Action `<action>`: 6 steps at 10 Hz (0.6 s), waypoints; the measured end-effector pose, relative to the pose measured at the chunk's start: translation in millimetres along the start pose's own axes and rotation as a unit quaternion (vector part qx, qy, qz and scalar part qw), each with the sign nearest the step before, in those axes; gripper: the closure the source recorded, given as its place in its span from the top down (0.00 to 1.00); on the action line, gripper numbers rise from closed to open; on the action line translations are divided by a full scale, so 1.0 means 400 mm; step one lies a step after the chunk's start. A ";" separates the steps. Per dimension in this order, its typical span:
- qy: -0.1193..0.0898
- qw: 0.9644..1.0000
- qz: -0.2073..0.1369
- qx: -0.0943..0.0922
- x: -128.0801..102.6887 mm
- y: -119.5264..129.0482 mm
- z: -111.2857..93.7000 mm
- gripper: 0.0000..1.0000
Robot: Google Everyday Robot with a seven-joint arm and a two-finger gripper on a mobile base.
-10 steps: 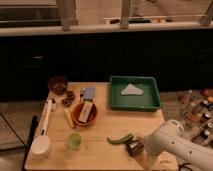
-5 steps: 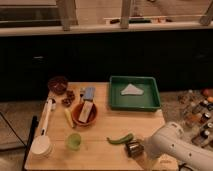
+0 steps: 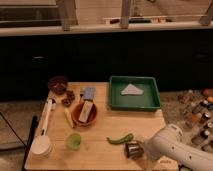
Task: Place pepper in tray
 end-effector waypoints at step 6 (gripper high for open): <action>0.003 1.000 0.020 0.011 -0.003 -0.034 -0.050 0.80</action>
